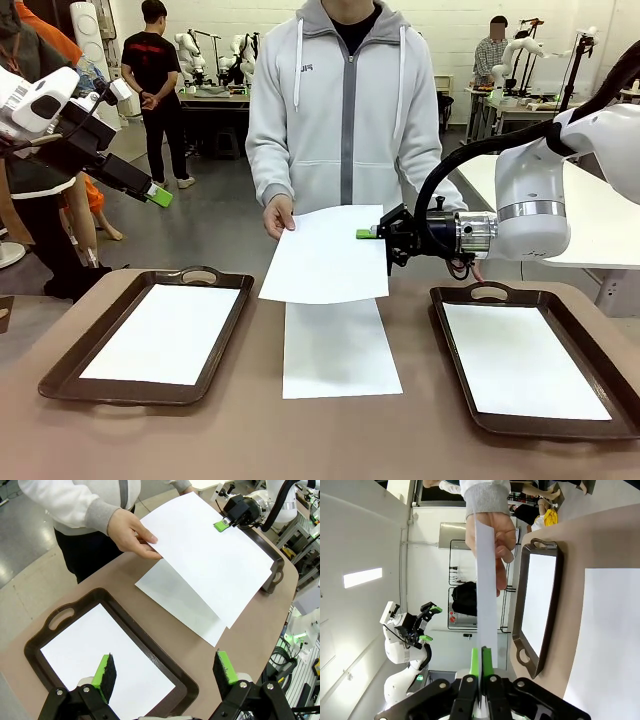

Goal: Sort the A4 documents.
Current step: Receive the A4 Paper.

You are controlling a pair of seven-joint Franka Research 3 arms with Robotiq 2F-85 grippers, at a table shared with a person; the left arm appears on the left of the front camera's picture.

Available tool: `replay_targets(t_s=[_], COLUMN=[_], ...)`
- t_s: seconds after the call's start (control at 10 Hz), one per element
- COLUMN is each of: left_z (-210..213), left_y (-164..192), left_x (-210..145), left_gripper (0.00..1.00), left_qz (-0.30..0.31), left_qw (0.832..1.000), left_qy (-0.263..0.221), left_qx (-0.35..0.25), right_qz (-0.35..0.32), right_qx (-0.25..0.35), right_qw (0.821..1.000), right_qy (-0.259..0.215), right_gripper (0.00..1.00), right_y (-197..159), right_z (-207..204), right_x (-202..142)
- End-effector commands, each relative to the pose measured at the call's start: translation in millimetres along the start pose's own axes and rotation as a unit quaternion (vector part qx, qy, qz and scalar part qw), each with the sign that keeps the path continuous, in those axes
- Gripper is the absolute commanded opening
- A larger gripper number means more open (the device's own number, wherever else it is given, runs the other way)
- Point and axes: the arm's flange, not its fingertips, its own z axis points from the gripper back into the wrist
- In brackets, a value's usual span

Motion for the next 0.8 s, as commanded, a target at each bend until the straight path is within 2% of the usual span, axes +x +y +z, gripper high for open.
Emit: replay_targets(t_s=[0.0, 0.7], left_z=[0.1, 0.1], left_y=[-0.3, -0.3], left_x=[0.0, 0.0], left_gripper=[1.0, 1.0], left_qz=[0.0, 0.0], left_qw=[1.0, 1.0], left_qy=[0.0, 0.0], left_qx=[0.0, 0.0], right_qz=[0.003, 0.003], right_qx=[-0.005, -0.005], right_qw=[1.0, 1.0], right_qy=[-0.005, -0.005], right_gripper=[0.0, 0.0], right_y=[-0.8, -0.8], right_z=[-1.5, -1.5], right_x=[-0.8, -0.8])
